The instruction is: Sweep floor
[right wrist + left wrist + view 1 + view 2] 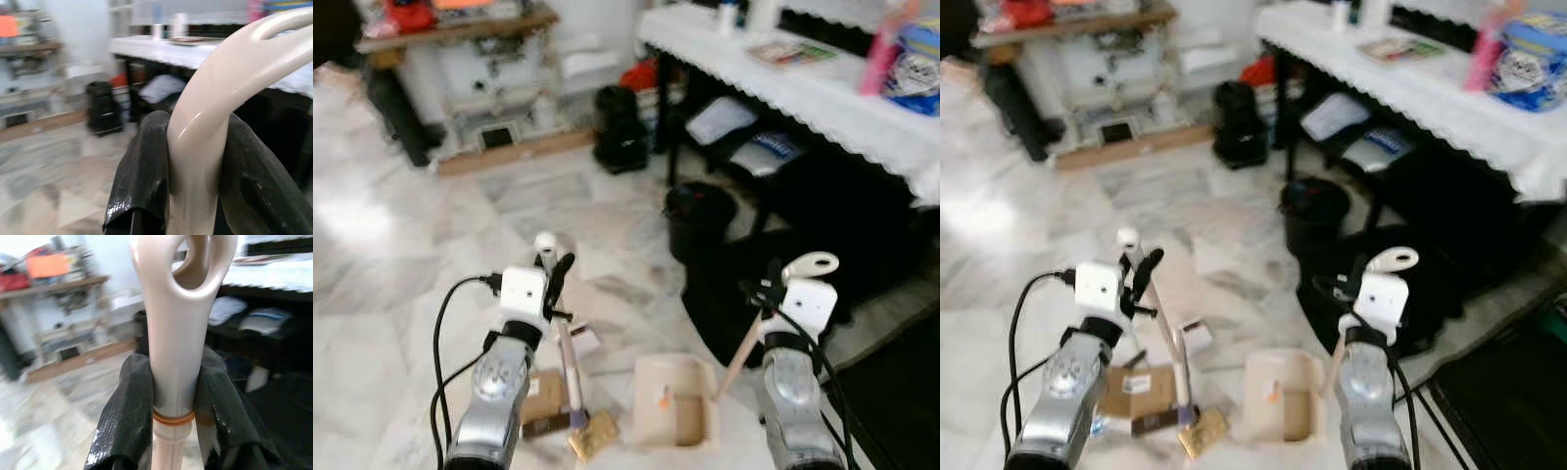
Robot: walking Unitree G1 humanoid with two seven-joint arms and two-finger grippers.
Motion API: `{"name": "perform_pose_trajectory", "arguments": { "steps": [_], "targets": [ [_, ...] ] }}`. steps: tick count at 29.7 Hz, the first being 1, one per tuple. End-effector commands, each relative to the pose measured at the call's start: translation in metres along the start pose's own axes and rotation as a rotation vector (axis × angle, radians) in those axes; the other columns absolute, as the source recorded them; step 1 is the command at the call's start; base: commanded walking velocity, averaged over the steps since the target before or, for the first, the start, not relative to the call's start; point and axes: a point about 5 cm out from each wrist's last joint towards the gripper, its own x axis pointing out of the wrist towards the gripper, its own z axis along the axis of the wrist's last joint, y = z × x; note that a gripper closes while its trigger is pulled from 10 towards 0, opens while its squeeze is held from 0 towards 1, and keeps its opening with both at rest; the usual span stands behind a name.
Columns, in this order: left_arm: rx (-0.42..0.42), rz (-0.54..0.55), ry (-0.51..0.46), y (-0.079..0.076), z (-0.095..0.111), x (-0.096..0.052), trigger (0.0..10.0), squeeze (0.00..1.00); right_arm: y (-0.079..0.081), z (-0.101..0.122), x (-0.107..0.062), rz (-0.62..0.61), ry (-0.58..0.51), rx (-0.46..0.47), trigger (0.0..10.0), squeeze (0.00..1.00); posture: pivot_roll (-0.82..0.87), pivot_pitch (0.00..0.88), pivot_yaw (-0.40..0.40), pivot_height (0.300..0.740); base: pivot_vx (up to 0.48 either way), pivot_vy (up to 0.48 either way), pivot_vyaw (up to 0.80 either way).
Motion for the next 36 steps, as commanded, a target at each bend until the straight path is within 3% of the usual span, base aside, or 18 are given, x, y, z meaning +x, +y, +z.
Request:
{"name": "perform_pose_trajectory", "arguments": {
  "steps": [1, 27, 36],
  "targets": [
    [0.025, 0.001, -0.04, 0.002, 0.006, 0.002, 10.0, 0.0, 0.005, 0.014, 0.004, 0.009, -0.057, 0.028, 10.0, 0.0, 0.05, 0.0, 0.035, 0.74, 0.0, 0.0, 0.8],
    [0.062, 0.042, -0.041, 0.016, 0.011, 0.004, 10.0, 0.0, 0.013, 0.016, 0.008, 0.026, -0.046, 0.052, 10.0, 0.0, 0.08, 0.0, 0.055, 0.74, 0.0, 0.0, 0.8],
    [0.059, 0.058, -0.017, 0.02, 0.009, -0.006, 10.0, 0.0, 0.014, 0.017, 0.005, 0.029, -0.041, 0.057, 10.0, 0.0, 0.08, 0.013, 0.058, 0.74, 0.0, 0.0, 0.8]
  ]
}}
